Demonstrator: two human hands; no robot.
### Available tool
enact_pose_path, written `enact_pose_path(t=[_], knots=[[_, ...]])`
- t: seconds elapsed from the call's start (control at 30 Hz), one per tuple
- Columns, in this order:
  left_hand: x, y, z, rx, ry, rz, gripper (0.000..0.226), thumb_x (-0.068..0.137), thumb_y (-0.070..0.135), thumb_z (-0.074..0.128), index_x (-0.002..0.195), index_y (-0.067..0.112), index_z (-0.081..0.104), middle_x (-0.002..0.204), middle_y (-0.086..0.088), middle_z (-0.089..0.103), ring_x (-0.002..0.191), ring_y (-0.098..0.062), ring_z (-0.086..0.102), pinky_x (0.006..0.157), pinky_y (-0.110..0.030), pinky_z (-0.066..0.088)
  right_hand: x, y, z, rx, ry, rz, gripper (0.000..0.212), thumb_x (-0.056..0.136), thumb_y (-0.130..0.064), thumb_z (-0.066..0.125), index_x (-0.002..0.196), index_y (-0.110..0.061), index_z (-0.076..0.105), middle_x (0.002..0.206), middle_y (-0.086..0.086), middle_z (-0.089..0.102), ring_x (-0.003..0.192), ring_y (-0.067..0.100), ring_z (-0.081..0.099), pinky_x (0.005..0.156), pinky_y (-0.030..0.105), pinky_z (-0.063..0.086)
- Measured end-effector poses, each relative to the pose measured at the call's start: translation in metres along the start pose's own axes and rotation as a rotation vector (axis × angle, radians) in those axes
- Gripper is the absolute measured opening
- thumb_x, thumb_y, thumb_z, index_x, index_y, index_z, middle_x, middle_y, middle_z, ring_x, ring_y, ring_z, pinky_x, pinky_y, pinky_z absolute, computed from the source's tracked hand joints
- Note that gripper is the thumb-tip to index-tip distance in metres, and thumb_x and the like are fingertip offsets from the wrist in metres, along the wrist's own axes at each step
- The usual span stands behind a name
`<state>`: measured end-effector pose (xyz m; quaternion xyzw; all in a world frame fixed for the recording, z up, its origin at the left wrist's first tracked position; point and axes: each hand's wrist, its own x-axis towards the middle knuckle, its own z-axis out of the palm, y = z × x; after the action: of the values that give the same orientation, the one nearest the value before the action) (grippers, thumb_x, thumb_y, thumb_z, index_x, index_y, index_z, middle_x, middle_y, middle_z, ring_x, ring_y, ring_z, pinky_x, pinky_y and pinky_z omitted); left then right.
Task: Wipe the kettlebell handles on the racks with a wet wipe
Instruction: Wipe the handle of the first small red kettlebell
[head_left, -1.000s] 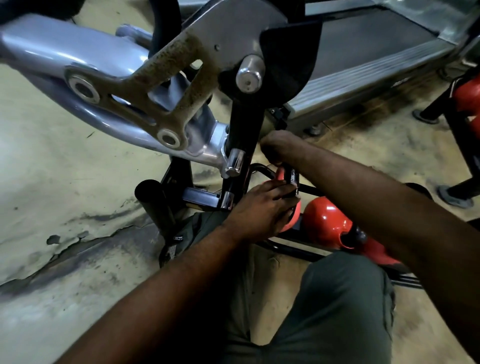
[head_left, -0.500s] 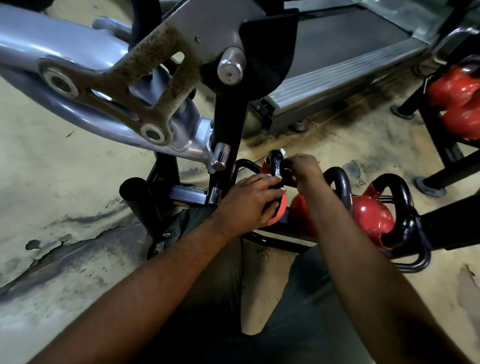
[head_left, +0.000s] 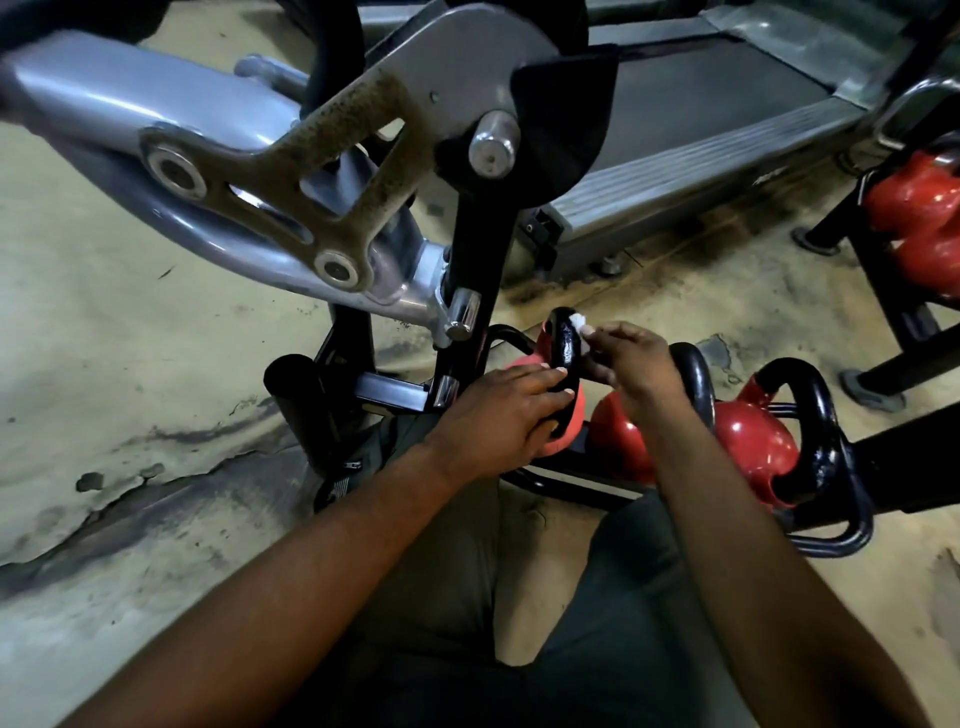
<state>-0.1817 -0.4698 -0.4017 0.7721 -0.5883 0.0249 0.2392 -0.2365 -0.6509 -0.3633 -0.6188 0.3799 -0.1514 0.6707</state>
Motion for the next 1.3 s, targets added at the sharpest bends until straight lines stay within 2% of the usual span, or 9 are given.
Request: enact_pose_path(t=[0.17, 0.3, 0.43, 0.57, 0.7, 0.77, 0.9, 1.03, 1.3], knots=[[-0.001, 0.000, -0.003, 0.054, 0.003, 0.057, 0.035, 0.089, 0.027, 0.064, 0.122, 0.015, 0.068, 0.137, -0.010, 0.059, 0.125, -0.027, 0.055, 0.103, -0.041, 0.047, 0.040, -0.042, 0.024, -1.063, -0.098, -0.429, 0.019, 0.078, -0.032, 0.081, 0.090, -0.018, 0.079, 0.082, 0.001, 0.072, 0.076, 0.014, 0.065, 0.065, 0.026, 0.041], [0.000, 0.008, 0.000, 0.052, -0.025, 0.062, 0.036, 0.090, 0.027, 0.062, 0.126, 0.020, 0.066, 0.141, -0.006, 0.056, 0.126, -0.026, 0.054, 0.101, -0.041, 0.048, 0.066, -0.063, 0.058, -1.709, -0.210, -0.311, 0.033, 0.080, -0.034, 0.077, 0.105, -0.013, 0.072, 0.106, 0.008, 0.070, 0.101, 0.026, 0.067, 0.073, 0.035, 0.046], [-0.001, 0.008, -0.002, 0.036, -0.018, 0.058, 0.035, 0.088, 0.025, 0.062, 0.122, 0.020, 0.067, 0.139, -0.003, 0.058, 0.121, -0.028, 0.056, 0.092, -0.045, 0.053, 0.057, -0.062, 0.083, -2.059, -0.362, -0.352, 0.012, 0.087, -0.026, 0.064, 0.082, -0.017, 0.058, 0.093, 0.004, 0.056, 0.104, 0.019, 0.055, 0.096, 0.040, 0.038], [-0.008, 0.005, -0.003, 0.082, -0.001, 0.069, 0.035, 0.086, 0.024, 0.064, 0.120, 0.017, 0.069, 0.137, -0.006, 0.059, 0.121, -0.029, 0.057, 0.099, -0.041, 0.050, 0.035, -0.051, 0.088, -2.150, -0.343, -0.613, 0.017, 0.080, -0.021, 0.066, 0.076, -0.021, 0.050, 0.084, -0.001, 0.048, 0.101, 0.018, 0.057, 0.081, 0.035, 0.025], [-0.010, -0.001, -0.001, 0.064, -0.010, 0.031, 0.037, 0.086, 0.025, 0.061, 0.122, 0.020, 0.067, 0.139, -0.005, 0.058, 0.118, -0.028, 0.058, 0.094, -0.042, 0.052, 0.030, -0.046, 0.070, -1.938, -0.273, -0.669, 0.038, 0.080, -0.047, 0.054, 0.102, -0.020, 0.070, 0.114, 0.003, 0.067, 0.112, 0.027, 0.061, 0.096, 0.040, 0.044], [-0.012, -0.002, 0.000, 0.058, -0.013, 0.020, 0.038, 0.086, 0.026, 0.061, 0.124, 0.020, 0.066, 0.139, -0.005, 0.058, 0.118, -0.027, 0.058, 0.094, -0.043, 0.052, 0.027, -0.039, 0.047, -1.636, -0.174, -0.661, 0.036, 0.084, -0.046, 0.054, 0.098, -0.020, 0.074, 0.107, 0.008, 0.070, 0.103, 0.028, 0.065, 0.087, 0.036, 0.052], [-0.007, -0.004, -0.003, 0.037, -0.024, 0.024, 0.039, 0.090, 0.026, 0.057, 0.127, 0.019, 0.063, 0.142, -0.005, 0.055, 0.121, -0.027, 0.056, 0.096, -0.044, 0.050, 0.024, -0.017, 0.018, -0.591, -0.001, -0.305, 0.012, 0.083, -0.030, 0.076, 0.084, -0.019, 0.073, 0.082, -0.001, 0.071, 0.075, 0.012, 0.065, 0.071, 0.027, 0.049], [-0.010, -0.002, 0.000, 0.030, -0.028, 0.004, 0.040, 0.091, 0.027, 0.051, 0.128, 0.018, 0.063, 0.144, -0.006, 0.054, 0.123, -0.026, 0.055, 0.099, -0.044, 0.048, 0.029, 0.014, 0.020, 0.261, -0.023, 0.148, 0.019, 0.097, -0.008, 0.056, 0.081, -0.018, 0.054, 0.074, 0.005, 0.059, 0.057, 0.014, 0.054, 0.056, 0.027, 0.047], [-0.012, 0.008, -0.007, 0.040, -0.062, -0.011, 0.040, 0.093, 0.027, 0.053, 0.132, 0.019, 0.061, 0.147, -0.005, 0.050, 0.131, -0.025, 0.048, 0.105, -0.044, 0.044, -0.005, 0.040, 0.004, 0.334, -0.082, 0.169, 0.006, 0.094, -0.006, 0.058, 0.095, -0.013, 0.059, 0.086, 0.008, 0.068, 0.074, 0.018, 0.065, 0.066, 0.029, 0.056]])
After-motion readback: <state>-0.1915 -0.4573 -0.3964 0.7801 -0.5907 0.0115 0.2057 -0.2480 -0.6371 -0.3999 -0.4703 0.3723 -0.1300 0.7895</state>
